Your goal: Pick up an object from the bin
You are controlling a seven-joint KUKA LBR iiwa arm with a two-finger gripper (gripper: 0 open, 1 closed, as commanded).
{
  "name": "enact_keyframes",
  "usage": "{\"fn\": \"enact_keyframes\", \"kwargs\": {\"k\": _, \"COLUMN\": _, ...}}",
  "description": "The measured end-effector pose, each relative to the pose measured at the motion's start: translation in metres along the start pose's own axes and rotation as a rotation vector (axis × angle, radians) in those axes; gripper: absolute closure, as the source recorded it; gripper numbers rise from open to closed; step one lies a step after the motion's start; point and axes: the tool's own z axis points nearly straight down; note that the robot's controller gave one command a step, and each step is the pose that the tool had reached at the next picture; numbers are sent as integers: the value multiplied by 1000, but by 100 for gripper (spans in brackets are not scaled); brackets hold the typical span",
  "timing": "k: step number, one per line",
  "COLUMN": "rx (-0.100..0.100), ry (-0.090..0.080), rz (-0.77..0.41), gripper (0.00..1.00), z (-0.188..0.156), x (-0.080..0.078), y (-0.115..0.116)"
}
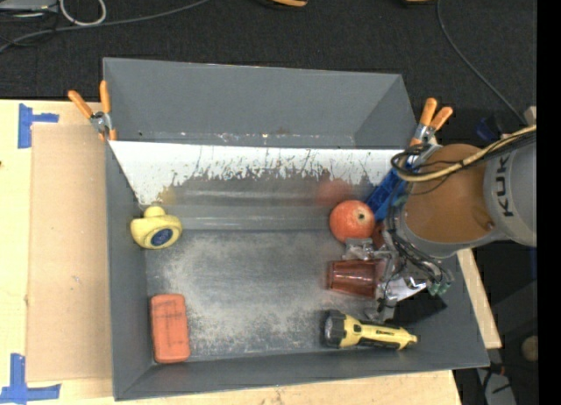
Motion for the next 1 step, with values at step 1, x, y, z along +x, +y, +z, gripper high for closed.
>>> {"fn": "enact_keyframes", "kwargs": {"k": 1, "rx": 9, "ry": -14, "rz": -230, "gripper": 0, "z": -59, "x": -26, "y": -4}}
